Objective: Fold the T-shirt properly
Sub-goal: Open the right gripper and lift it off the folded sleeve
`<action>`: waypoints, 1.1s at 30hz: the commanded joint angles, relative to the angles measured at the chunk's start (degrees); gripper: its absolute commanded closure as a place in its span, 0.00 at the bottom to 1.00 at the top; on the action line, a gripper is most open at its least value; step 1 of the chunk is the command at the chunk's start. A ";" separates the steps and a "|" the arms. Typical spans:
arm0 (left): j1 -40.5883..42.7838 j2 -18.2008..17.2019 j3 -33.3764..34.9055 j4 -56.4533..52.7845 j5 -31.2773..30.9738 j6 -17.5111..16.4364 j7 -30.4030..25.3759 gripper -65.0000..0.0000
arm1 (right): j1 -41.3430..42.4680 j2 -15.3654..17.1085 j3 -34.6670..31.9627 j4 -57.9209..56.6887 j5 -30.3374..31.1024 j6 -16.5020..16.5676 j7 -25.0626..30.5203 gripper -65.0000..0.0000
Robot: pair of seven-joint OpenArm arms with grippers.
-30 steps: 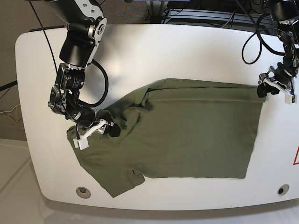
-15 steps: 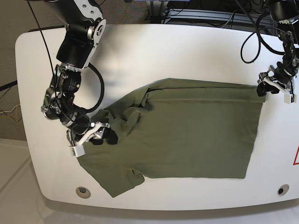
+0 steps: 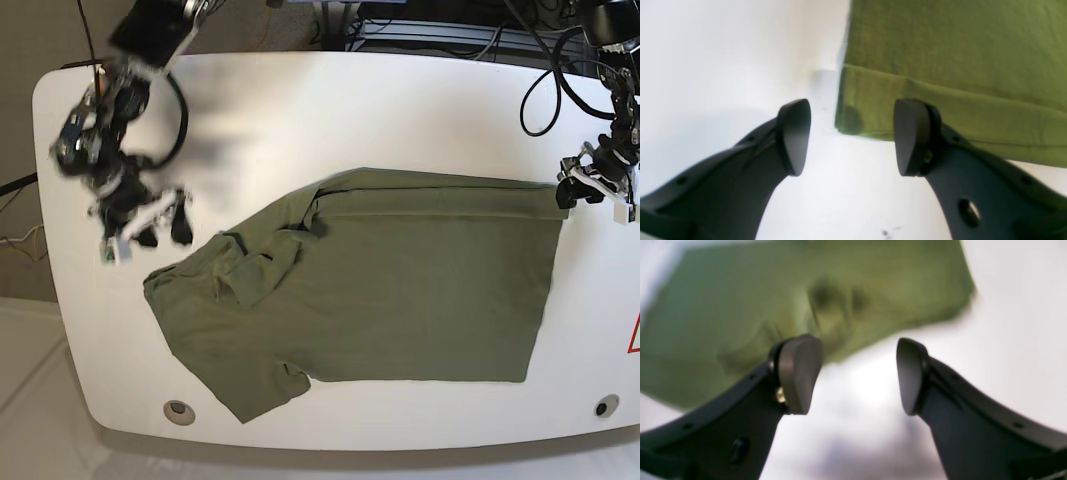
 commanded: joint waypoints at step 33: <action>0.50 -0.54 -0.02 1.26 -1.35 -0.32 -1.68 0.42 | 8.06 5.07 -1.91 -29.56 -7.75 2.26 15.09 0.44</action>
